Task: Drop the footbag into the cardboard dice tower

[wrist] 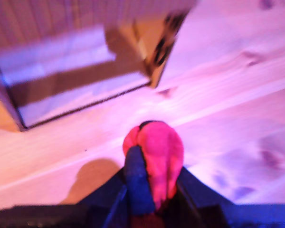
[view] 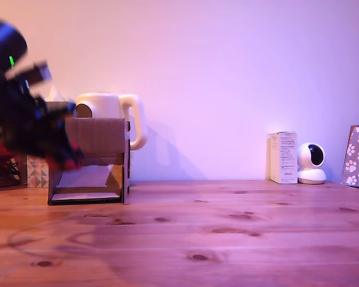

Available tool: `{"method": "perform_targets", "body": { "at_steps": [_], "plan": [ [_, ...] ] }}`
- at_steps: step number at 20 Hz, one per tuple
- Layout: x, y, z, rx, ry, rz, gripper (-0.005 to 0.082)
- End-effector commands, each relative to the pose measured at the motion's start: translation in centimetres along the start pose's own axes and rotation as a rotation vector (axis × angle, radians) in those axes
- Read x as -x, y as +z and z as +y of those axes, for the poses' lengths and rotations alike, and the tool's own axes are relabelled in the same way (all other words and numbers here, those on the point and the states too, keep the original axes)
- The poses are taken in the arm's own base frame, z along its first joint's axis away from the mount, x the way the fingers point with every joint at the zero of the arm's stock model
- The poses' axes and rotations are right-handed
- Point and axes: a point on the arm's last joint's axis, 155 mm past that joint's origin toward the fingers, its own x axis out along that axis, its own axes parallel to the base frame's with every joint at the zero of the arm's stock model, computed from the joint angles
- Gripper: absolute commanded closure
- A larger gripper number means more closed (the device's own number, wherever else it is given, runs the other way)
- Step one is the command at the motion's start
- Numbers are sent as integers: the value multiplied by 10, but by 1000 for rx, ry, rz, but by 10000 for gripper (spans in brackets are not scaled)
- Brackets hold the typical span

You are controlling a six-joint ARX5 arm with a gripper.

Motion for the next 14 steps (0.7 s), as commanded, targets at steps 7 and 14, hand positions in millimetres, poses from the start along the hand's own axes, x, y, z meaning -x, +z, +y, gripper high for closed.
{"method": "perform_targets", "body": {
  "at_steps": [7, 14],
  "plan": [
    [35, 61, -15, -69, -10, -224, 647],
    [60, 138, -20, -139, 29, -459, 647]
  ]
}}
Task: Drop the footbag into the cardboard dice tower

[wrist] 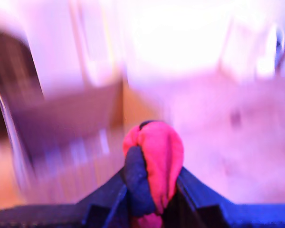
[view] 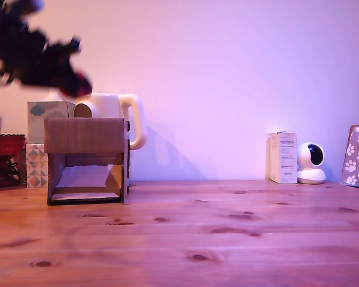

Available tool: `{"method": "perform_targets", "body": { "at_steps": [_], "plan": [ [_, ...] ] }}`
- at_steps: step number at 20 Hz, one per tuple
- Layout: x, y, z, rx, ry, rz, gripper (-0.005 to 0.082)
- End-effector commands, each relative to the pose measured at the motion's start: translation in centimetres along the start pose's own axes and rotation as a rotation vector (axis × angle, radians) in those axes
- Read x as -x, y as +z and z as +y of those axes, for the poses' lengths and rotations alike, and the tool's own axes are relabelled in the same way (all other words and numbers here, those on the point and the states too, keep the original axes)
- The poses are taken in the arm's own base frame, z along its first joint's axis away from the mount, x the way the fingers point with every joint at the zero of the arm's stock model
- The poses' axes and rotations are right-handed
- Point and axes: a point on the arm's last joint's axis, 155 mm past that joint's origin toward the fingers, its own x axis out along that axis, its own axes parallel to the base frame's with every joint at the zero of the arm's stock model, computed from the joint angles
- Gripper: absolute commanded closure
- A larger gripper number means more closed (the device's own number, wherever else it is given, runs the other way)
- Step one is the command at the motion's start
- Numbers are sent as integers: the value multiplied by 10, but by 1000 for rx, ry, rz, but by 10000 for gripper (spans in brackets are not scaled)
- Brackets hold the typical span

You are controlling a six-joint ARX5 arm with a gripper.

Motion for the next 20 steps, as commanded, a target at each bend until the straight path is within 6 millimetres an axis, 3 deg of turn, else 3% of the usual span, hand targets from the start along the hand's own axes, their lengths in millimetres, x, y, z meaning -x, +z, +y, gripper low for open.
{"method": "perform_targets", "body": {
  "at_steps": [1, 10, 20],
  "plan": [
    [-4, 17, 2, -9, 10, -39, 647],
    [-51, 34, 16, -6, 21, 3, 647],
    [-113, 10, 52, 29, 52, 132, 641]
  ]
}}
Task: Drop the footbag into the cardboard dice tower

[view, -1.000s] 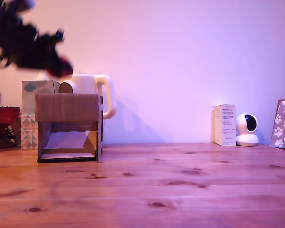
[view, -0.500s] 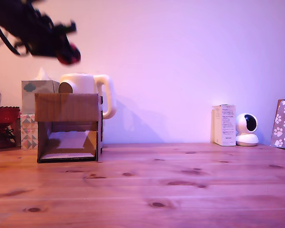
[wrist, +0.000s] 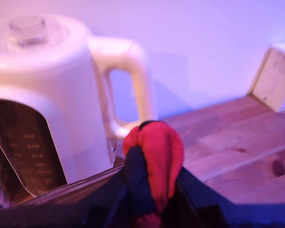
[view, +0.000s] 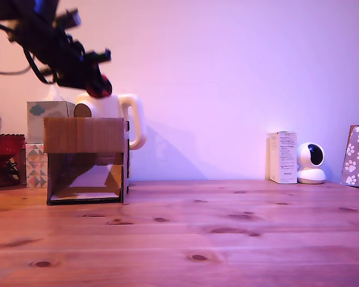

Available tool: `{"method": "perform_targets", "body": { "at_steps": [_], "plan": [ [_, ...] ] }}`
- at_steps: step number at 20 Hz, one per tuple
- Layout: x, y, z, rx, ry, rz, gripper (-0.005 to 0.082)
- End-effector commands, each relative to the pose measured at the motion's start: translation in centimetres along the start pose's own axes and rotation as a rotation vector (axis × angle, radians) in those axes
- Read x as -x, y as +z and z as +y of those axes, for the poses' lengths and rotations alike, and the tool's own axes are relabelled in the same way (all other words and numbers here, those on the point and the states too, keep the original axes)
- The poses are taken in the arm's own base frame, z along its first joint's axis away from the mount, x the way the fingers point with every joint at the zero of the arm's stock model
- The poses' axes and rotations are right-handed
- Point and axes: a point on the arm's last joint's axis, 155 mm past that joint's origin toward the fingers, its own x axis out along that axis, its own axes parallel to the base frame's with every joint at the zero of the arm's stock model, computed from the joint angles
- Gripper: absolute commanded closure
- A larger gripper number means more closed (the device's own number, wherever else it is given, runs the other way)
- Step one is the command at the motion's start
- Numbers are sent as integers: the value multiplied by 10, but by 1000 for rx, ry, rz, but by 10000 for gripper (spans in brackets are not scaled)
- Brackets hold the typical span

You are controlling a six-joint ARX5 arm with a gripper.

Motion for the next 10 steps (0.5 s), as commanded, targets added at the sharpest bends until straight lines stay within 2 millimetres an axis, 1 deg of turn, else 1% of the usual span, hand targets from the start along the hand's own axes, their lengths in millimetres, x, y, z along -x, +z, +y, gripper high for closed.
{"method": "perform_targets", "body": {
  "at_steps": [1, 3, 5, 6, 7, 8, 9, 10],
  "plan": [
    [-10, -14, 6, -1, 5, 31, 641],
    [-10, -18, 7, 2, 7, 45, 641],
    [-9, -17, 11, 4, 12, 43, 638],
    [-9, -17, 12, 3, 13, 41, 615],
    [-9, -16, 12, -3, 13, 41, 527],
    [-9, -16, 12, -3, 13, 42, 381],
    [-9, -18, 12, -3, 13, 47, 205],
    [-9, -18, 12, -3, 12, 50, 74]
  ]
}}
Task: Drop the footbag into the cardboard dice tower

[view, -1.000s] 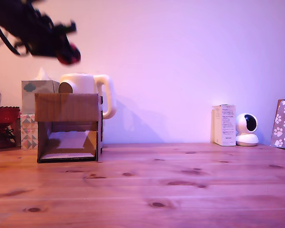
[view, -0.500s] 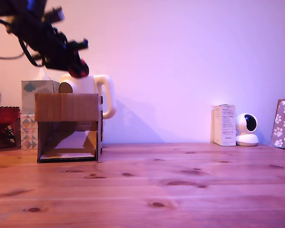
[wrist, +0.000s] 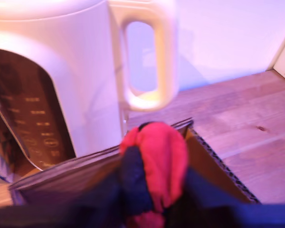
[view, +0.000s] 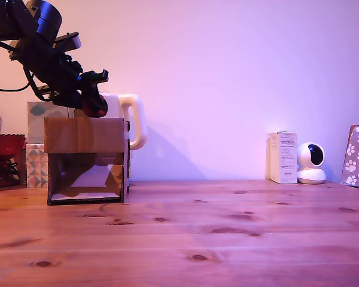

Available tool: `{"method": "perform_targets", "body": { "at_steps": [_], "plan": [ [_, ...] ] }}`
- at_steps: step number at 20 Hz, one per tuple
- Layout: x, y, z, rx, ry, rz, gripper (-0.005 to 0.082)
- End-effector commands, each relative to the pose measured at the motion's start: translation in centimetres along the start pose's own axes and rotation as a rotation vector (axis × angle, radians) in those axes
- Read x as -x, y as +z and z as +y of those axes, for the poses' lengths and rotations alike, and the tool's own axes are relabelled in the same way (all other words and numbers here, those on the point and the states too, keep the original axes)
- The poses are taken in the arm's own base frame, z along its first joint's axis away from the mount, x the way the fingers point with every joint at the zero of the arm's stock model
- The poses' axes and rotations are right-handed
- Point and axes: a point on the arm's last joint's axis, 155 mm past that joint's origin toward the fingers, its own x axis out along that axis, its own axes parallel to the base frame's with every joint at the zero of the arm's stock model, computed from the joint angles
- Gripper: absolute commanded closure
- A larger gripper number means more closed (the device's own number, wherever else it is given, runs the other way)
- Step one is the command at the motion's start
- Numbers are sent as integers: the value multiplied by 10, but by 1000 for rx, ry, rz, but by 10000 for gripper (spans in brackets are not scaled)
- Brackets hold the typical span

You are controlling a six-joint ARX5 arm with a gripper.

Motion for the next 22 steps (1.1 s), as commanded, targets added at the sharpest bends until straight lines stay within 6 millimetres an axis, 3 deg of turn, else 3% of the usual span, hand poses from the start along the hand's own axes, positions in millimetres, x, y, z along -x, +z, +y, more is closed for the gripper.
{"method": "perform_targets", "body": {
  "at_steps": [1, 5, 7, 8, 9, 11, 13, 22],
  "plan": [
    [0, 2, 0, -17, -1, 1, 13],
    [10, 3, -2, -32, -2, 51, 24],
    [19, 4, -5, -25, -3, 70, 112],
    [24, 5, -6, -23, -3, 80, 209],
    [30, 6, -7, -21, -3, 88, 358],
    [40, 5, -11, -15, -11, 112, 739],
    [48, 3, -15, -8, -22, 134, 789],
    [65, -9, -45, -13, -115, 147, 793]
  ]
}}
